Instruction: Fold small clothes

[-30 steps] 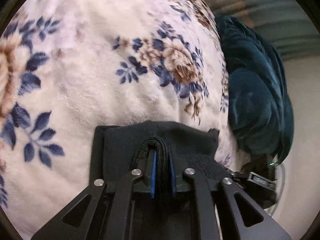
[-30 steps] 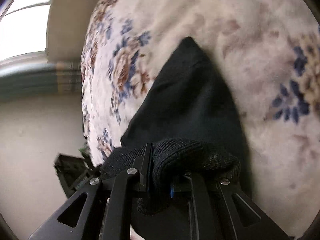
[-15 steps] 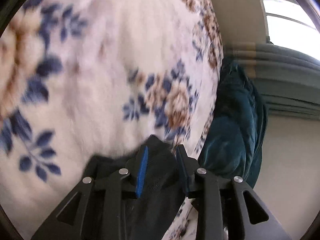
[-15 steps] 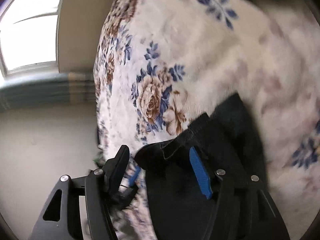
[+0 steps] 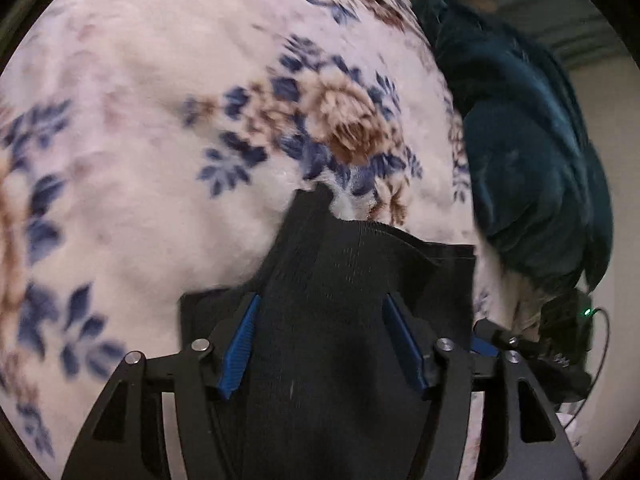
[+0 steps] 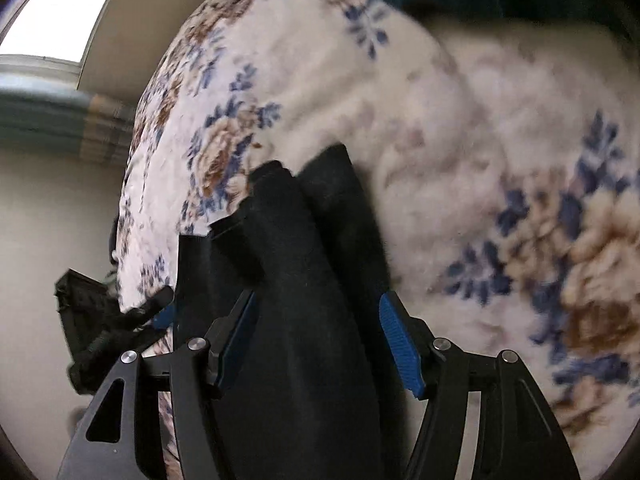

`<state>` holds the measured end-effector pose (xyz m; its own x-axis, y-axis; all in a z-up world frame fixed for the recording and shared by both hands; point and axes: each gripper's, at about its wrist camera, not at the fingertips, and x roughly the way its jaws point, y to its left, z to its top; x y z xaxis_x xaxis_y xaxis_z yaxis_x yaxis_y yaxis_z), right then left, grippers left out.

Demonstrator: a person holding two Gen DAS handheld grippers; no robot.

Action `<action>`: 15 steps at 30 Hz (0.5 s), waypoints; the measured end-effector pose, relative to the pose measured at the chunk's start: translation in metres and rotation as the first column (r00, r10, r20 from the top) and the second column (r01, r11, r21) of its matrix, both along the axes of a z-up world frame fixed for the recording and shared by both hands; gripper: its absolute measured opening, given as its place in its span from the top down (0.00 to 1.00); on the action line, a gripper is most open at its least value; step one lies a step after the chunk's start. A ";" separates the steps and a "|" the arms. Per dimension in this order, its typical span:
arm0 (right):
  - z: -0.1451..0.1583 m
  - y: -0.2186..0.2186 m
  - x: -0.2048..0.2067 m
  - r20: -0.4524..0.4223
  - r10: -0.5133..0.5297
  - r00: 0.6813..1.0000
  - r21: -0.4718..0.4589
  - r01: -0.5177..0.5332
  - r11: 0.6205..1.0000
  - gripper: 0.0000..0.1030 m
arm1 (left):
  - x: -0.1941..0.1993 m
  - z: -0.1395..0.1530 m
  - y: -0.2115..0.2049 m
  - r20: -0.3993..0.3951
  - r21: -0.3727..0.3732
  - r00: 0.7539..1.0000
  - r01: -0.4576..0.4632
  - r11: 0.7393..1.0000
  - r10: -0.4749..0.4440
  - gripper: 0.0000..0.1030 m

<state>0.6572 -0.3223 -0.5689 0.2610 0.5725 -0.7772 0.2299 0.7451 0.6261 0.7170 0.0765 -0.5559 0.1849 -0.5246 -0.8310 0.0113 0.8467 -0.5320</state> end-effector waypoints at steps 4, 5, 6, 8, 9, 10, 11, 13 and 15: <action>-0.005 0.011 0.010 0.070 -0.031 0.997 -0.022 0.032 0.999 0.93 | 0.001 0.016 -0.013 0.126 0.117 0.989 0.058 0.991 -0.073 0.96; -0.002 0.012 0.009 0.087 -0.037 0.996 -0.015 0.039 0.999 0.93 | -0.002 0.023 -0.010 0.155 0.123 0.986 0.047 0.991 -0.066 0.96; 0.004 0.014 0.008 0.112 -0.039 0.993 -0.009 0.040 0.999 0.93 | -0.002 0.024 -0.006 0.163 0.119 0.985 0.035 0.992 -0.055 0.96; 0.015 0.020 0.008 0.160 -0.018 0.987 -0.052 0.027 0.998 0.93 | 0.000 0.015 0.008 0.136 0.112 0.991 -0.009 0.994 -0.006 0.96; 0.013 0.020 0.010 0.153 -0.013 0.988 -0.071 0.025 0.997 0.93 | 0.002 0.008 0.010 0.115 0.119 0.993 -0.015 0.993 0.001 0.95; 0.009 0.021 0.013 0.133 -0.007 0.991 -0.092 0.020 0.996 0.93 | 0.004 0.000 0.013 0.094 0.129 0.996 -0.022 0.991 0.010 0.95; 0.002 0.022 0.016 0.112 0.005 0.994 -0.110 0.007 0.994 0.93 | 0.007 -0.008 0.015 0.067 0.116 0.998 -0.018 0.993 0.011 0.94; -0.009 0.021 0.022 0.061 0.026 0.998 -0.125 -0.018 0.992 0.93 | 0.010 -0.011 0.016 0.030 0.101 0.999 -0.025 0.995 0.022 0.91; -0.011 0.016 0.024 0.030 0.021 0.999 -0.082 -0.019 0.996 0.90 | 0.010 -0.004 0.021 0.006 0.061 0.999 -0.052 0.997 0.052 0.89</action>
